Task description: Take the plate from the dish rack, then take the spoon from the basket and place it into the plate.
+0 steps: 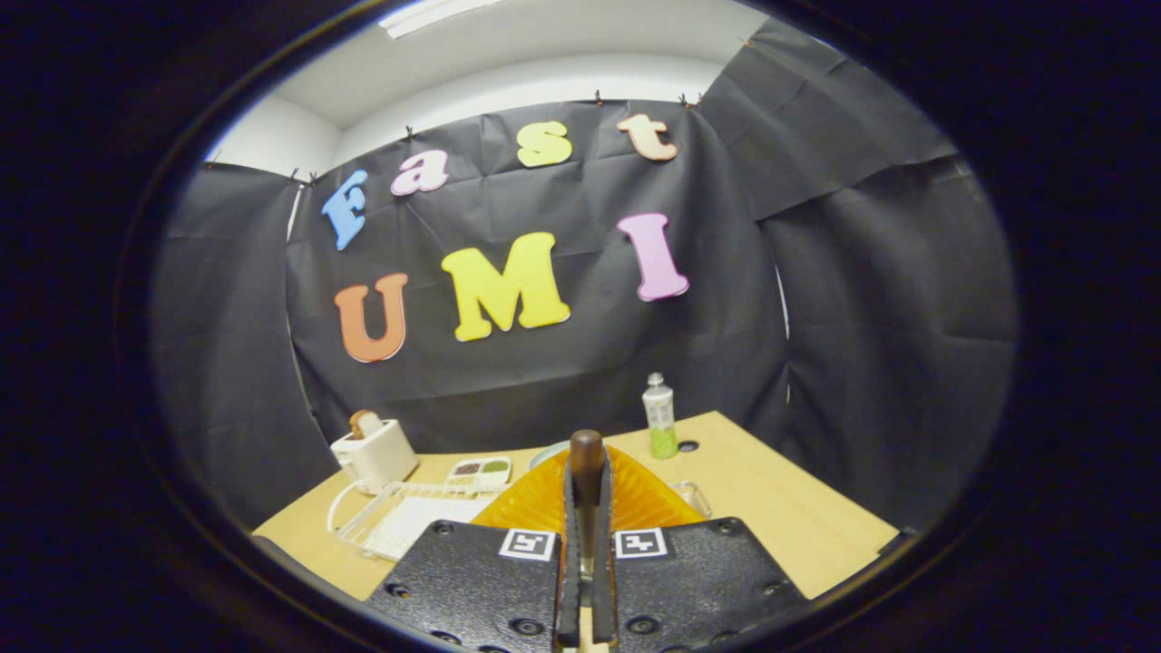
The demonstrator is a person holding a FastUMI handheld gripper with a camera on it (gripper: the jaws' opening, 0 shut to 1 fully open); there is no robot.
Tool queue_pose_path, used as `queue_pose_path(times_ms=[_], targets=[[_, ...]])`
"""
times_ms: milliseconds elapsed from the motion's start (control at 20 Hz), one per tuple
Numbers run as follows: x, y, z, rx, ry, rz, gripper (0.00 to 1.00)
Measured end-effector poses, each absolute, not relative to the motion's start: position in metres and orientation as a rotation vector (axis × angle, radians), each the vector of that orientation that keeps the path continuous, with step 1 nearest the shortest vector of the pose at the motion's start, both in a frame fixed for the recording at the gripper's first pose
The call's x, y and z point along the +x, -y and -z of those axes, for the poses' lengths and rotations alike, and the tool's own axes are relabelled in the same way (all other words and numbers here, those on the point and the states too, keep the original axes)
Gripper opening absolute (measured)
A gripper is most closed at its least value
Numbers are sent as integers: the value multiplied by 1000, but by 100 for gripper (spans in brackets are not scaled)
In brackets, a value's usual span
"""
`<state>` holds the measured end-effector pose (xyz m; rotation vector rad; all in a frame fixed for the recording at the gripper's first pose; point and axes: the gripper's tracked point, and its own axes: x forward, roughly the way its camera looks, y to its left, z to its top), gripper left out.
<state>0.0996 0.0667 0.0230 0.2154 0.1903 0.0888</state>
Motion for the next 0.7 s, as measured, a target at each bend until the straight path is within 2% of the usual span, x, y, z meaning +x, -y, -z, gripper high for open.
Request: queue_pose_path(times_ms=[350, 700], targets=[[80, -135, 52, 323, -328, -174, 10], [62, -175, 98, 482, -400, -200, 11]])
